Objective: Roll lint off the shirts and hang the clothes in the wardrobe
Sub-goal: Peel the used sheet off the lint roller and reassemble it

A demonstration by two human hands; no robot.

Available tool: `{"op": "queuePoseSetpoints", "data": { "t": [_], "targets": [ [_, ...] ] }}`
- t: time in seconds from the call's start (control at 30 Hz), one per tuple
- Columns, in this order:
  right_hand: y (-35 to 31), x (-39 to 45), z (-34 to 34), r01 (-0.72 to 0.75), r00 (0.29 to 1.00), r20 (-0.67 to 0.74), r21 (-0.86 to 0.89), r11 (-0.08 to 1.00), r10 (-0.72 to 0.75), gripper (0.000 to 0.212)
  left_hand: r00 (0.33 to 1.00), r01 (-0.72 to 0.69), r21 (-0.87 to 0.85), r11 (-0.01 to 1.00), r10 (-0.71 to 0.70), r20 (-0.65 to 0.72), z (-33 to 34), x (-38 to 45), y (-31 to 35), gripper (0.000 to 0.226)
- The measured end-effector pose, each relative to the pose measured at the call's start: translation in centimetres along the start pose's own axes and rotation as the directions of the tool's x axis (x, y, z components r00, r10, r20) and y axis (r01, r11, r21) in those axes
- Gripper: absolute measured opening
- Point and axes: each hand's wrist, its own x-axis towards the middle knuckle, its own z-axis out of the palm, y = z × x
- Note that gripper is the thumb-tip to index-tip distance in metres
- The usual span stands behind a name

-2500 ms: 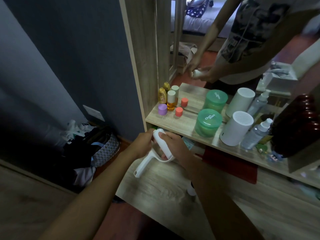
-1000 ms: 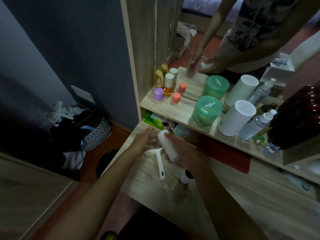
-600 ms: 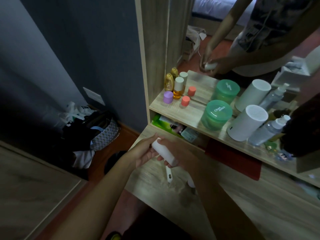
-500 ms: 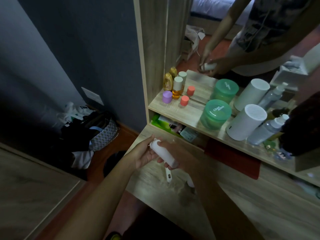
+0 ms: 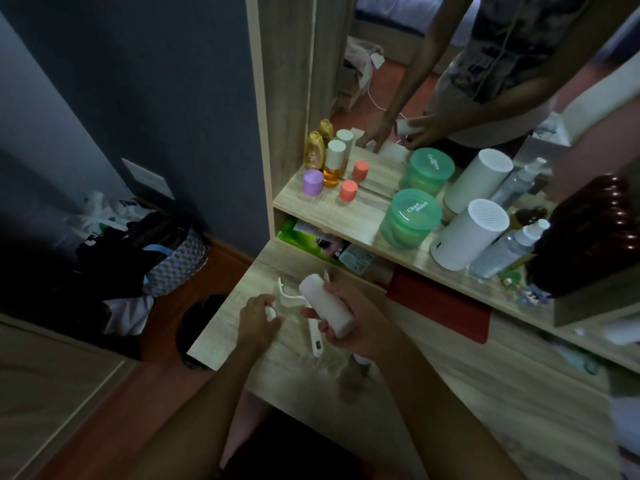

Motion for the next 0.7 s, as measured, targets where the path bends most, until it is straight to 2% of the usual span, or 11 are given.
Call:
{"op": "queuePoseSetpoints", "data": {
  "t": [0.07, 0.13, 0.2, 0.3, 0.37, 0.4, 0.47, 0.53, 0.6, 0.7],
  "targets": [
    [0.2, -0.1, 0.0, -0.012, 0.998, 0.067, 0.064, 0.998, 0.007, 0.041, 0.999, -0.036, 0.073, 0.997, 0.038, -0.014, 0.5, 0.2, -0.1, 0.058],
    [0.4, 0.0, 0.1, -0.035, 0.986, 0.169, 0.132, 0.991, 0.012, 0.046, 0.998, -0.033, 0.159, 0.987, 0.042, -0.053, 0.6, 0.0, 0.0, 0.057],
    [0.5, 0.2, 0.4, -0.065, 0.963, 0.271, 0.213, 0.975, 0.005, 0.044, 0.988, -0.038, 0.119, 0.992, 0.055, -0.143, 0.1, -0.6, 0.7, 0.048],
    [1.5, 1.5, 0.7, -0.123, 0.929, 0.370, 0.373, 0.920, -0.026, 0.048, 0.954, -0.157, -0.235, 0.959, 0.085, -0.289, -2.1, -2.6, 3.3, 0.053],
    [2.3, 2.5, 1.2, -0.119, 0.920, 0.389, 0.405, 0.906, -0.053, 0.053, 0.966, -0.212, -0.478, 0.853, 0.110, -0.232, -4.3, -4.2, 5.5, 0.058],
    [2.7, 2.7, 2.0, -0.104, 0.919, 0.390, 0.391, 0.915, -0.062, 0.059, 0.968, -0.244, -0.542, 0.804, 0.169, -0.184, -5.2, -4.9, 6.4, 0.058],
    [3.5, 3.3, 2.9, -0.055, 0.944, 0.321, 0.390, 0.919, -0.079, 0.069, 0.954, -0.289, -0.538, 0.792, 0.283, -0.097, -6.6, -6.0, 7.9, 0.058],
    [4.0, 3.8, 3.2, -0.092, 0.952, 0.301, 0.460, 0.883, -0.058, 0.086, 0.958, -0.265, -0.490, 0.830, 0.284, -0.037, -7.6, -6.7, 9.0, 0.058],
    [4.5, 4.4, 3.0, -0.185, 0.917, 0.398, 0.459, 0.869, -0.015, 0.076, 0.955, -0.278, -0.398, 0.874, 0.295, -0.019, -8.3, -6.9, 9.4, 0.057],
    [5.2, 5.0, 2.1, -0.181, 0.895, 0.443, 0.467, 0.866, -0.052, 0.063, 0.937, -0.323, -0.253, 0.912, 0.345, 0.047, -9.2, -7.0, 9.2, 0.058]
  ]
}}
